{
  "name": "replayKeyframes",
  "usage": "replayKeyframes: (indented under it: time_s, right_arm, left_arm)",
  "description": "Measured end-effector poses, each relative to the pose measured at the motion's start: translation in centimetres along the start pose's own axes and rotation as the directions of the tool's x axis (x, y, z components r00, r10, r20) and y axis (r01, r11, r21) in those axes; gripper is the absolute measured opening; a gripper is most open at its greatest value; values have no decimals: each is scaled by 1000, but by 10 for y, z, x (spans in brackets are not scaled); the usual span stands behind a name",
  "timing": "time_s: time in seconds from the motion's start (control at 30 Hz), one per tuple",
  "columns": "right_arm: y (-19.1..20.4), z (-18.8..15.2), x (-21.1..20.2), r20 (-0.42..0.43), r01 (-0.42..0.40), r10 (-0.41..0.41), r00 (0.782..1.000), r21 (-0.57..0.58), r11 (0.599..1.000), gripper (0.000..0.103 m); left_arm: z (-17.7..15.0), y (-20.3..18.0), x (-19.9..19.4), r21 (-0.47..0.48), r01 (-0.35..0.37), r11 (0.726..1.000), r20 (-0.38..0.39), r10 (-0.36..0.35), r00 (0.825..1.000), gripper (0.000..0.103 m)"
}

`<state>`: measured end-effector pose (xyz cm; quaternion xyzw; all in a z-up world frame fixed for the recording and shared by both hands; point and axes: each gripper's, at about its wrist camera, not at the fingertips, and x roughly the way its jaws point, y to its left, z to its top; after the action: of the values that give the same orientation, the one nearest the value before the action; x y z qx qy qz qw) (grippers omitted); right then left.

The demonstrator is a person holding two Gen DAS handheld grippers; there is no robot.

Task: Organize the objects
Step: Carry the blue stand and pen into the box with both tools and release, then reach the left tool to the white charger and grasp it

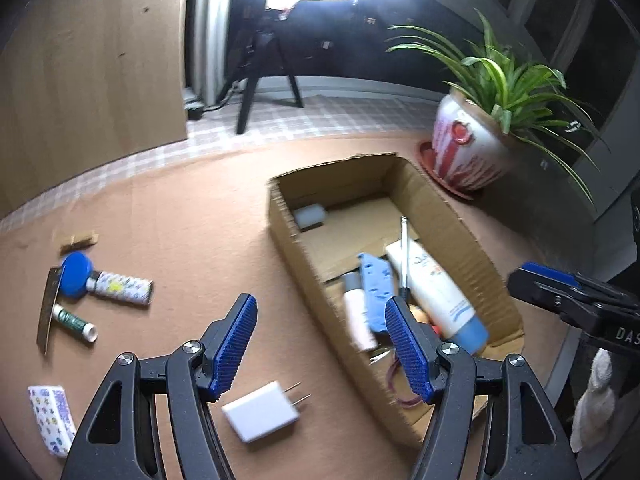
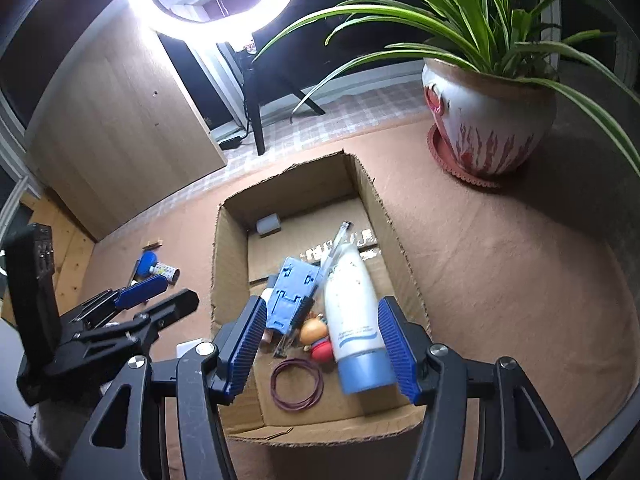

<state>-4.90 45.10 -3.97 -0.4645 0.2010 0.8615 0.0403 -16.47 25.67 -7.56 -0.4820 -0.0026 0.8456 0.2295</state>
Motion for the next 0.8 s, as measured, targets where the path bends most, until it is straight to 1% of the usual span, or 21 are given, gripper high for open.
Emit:
replayKeyframes:
  time_s: [0.17,0.27,0.37,0.53,0.63,0.7,0.8]
  right_arm:
    - [5,-11,-2,-11,-25,25,1000,18,1000,54]
    - [8,-20,-4,-19,-43,43,999,29,999,54]
    - [12,-28,-6,-28,-52,53,998,36,998,54]
    - [14,-41,-8,-40,-50,52,998,54,997,54]
    - [15,-46,-11,-40,-50,52,998,59,997,54]
    - [16,-50,-14,-39,-48,50,998,58,997,54]
    - [18,-54,-17,-39,-47,49,998,59,997,54]
  left_arm:
    - [-9,27,-1,-33,-23,999,-25,22,999,70]
    - [-19,38,4,-29,-26,999,-57,24,998,70]
    - [-27,41,12,-15,-12,1000,-97,10,995,70]
    - [-39,35,28,36,-30,999,-145,35,989,68]
    - [-44,32,41,59,-39,998,-178,49,983,60]
    - [-48,32,48,67,-47,997,-193,59,979,51]
    - [-53,34,49,59,-36,998,-196,47,979,51]
